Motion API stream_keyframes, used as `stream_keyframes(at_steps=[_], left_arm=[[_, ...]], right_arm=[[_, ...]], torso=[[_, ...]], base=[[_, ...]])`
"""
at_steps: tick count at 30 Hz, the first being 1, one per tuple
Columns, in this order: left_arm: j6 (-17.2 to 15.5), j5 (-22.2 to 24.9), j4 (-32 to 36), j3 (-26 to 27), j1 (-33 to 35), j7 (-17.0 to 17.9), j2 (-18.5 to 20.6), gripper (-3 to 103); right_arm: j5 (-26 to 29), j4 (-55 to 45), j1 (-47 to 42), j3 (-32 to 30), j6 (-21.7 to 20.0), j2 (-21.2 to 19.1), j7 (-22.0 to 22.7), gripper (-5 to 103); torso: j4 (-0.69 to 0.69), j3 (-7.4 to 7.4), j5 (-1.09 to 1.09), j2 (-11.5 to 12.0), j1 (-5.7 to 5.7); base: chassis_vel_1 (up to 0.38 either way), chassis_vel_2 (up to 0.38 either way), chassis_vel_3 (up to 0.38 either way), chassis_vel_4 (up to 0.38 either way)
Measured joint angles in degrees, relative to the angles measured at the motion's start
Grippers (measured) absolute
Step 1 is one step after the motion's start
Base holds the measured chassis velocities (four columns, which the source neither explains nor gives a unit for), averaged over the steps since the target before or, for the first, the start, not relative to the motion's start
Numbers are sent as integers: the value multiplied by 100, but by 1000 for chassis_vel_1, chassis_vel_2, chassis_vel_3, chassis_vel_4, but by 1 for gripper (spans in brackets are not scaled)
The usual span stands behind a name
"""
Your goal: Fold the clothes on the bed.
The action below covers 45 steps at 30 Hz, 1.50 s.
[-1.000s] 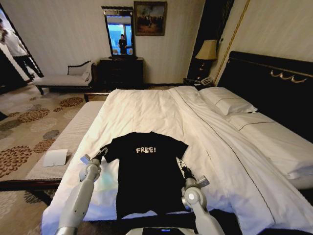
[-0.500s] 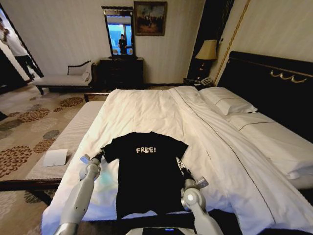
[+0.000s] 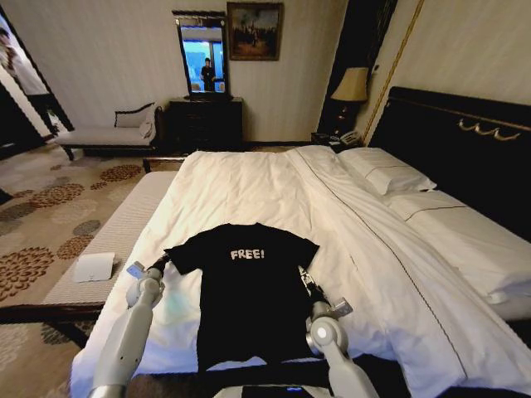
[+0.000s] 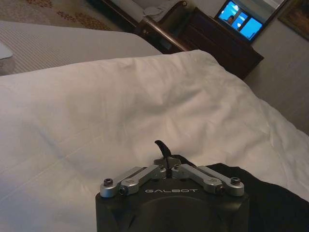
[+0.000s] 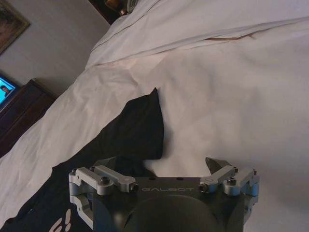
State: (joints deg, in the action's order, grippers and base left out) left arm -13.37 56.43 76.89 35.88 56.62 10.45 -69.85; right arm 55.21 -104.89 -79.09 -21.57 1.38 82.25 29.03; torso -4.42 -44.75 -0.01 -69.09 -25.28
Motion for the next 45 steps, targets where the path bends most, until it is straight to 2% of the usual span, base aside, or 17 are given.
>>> stream_keyframes(at_steps=[2, 4, 7, 8, 12, 14, 15, 17, 18, 19, 20, 23, 25, 28, 32, 38, 45], left_arm=[[24, -1, 89, 65, 56, 39, -17, 10], [27, 0, 110, 81, 70, 50, -17, 10], [46, 9, 360, 294, 292, 159, -2, 26], [46, 9, 360, 294, 292, 159, -2, 26], [50, 39, 737, 524, 609, 282, 3, 43], [51, 69, 1240, 734, 1043, 349, -20, 54], [51, 69, 1240, 734, 1043, 349, -20, 54], [44, 102, 1912, 958, 1680, 361, -115, 64], [43, 103, 2223, 1035, 1972, 335, -175, 64], [44, 103, 2416, 1079, 2151, 304, -213, 70], [44, 103, 2416, 1079, 2151, 304, -213, 70], [98, 83, 3373, 1304, 2964, 108, -516, 86], [110, 78, 3482, 1318, 3047, 91, -558, 86], [179, -36, 3887, 1246, 3274, 22, -701, 99], [301, -262, 4031, 1204, 3480, -92, -785, 100], [827, -1012, 4080, 1233, 3928, -331, -910, 100], [1206, -1584, 4185, 1240, 4170, -275, -1022, 100]], right_arm=[[13, -13, 1, -7, 0, -19, 3, 100], [17, -20, 1, -10, 0, -26, 4, 100], [72, -46, 1, -56, 0, -86, 2, 100], [72, -46, 1, -56, 0, -86, 2, 100], [132, -18, 57, -80, 14, -123, -11, 100], [206, 73, 179, -98, 24, -164, -54, 100], [206, 73, 179, -98, 24, -164, -54, 100], [311, 226, 340, -118, 30, -237, -175, 100], [347, 305, 403, -120, 37, -273, -254, 100], [370, 358, 439, -122, 44, -296, -314, 100], [370, 358, 439, -122, 44, -296, -314, 100], [547, 490, 551, -152, 83, -382, -593, 100], [578, 474, 538, -172, 86, -384, -628, 100], [554, 226, 253, -375, 192, -336, -834, 100], [398, 76, 91, -420, 252, -287, -872, 100], [184, -174, -113, -403, 256, -238, -866, 100], [-79, -295, -389, -416, 336, -212, -908, 100]], torso=[[0, 0, 1, 0, 0], [0, 0, 1, 0, 0], [0, 0, 0, 0, 0], [0, 0, 0, 0, 0], [0, 0, 0, 0, 0], [-1, -1, 1, 0, 0], [-1, -1, 1, 0, 0], [0, -1, 1, 0, 0], [1, 0, 0, 0, 0], [2, 0, 0, 0, 0], [2, 0, 0, 0, 0], [3, 0, 2, 0, 1], [3, 0, 2, 0, 1], [-2, 0, 1, 0, 1], [-3, 0, 1, 0, 1], [0, 0, 1, -1, 1], [-1, 0, 1, -1, 1]], base=[[0, 0, 0, 0], [0, 0, 0, 0], [0, 0, 0, 0], [0, 0, 0, 0], [0, 0, 0, 0], [0, 0, 0, 0], [0, 0, 0, 0], [0, 0, 0, 0], [0, 0, 0, 0], [0, 0, 0, 0], [0, 0, 0, 0], [0, 0, 0, 0], [0, 0, 0, 0], [0, 0, 0, 0], [0, 0, 0, 0], [0, 0, 0, 0], [0, 0, 0, 0]])
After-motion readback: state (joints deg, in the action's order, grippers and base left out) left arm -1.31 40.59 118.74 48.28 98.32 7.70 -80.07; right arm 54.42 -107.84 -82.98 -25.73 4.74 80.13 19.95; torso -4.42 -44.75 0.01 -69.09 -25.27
